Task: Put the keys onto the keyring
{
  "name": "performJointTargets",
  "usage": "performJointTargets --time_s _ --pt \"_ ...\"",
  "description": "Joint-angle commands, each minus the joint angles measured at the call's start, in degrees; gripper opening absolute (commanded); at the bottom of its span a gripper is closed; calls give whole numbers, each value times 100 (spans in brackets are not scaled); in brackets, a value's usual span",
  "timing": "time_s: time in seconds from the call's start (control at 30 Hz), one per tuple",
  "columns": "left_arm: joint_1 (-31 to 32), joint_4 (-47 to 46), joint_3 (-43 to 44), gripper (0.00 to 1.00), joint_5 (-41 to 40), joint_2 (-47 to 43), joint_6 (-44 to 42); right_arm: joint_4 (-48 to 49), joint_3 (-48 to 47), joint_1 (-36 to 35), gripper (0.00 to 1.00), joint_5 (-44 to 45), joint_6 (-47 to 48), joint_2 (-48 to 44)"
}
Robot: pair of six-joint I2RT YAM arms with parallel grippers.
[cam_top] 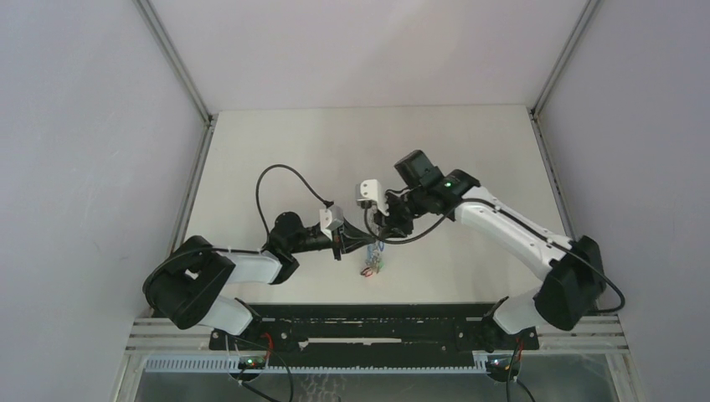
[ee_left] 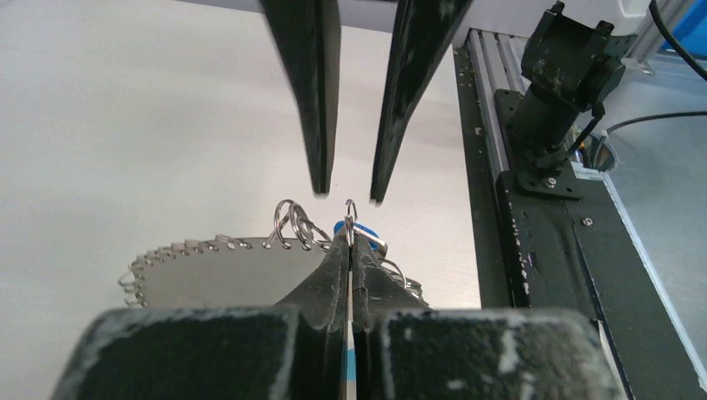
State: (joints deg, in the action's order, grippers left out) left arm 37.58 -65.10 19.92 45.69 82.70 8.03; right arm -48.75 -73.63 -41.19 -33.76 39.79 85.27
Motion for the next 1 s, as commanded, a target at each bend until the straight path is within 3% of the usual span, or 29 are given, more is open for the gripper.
performJointTargets --time_s 0.0,0.33,0.7,0.83,0.97 --pt "29 -837 71 0 -160 -46 110 869 584 556 26 -869 -502 -846" --pt "29 -1010 -6 0 -273 -64 135 2100 1434 1146 27 -2115 -1264 -936" --pt "30 -1063 -30 0 -258 -87 164 2431 1500 1210 27 -2428 -1455 -548" --pt "25 -1070 -28 0 -267 -100 169 2338 1501 1210 20 -2472 -1382 -486" --pt "21 -1096 -46 0 -279 -96 178 2170 1515 1261 0 -2444 -1291 -489"
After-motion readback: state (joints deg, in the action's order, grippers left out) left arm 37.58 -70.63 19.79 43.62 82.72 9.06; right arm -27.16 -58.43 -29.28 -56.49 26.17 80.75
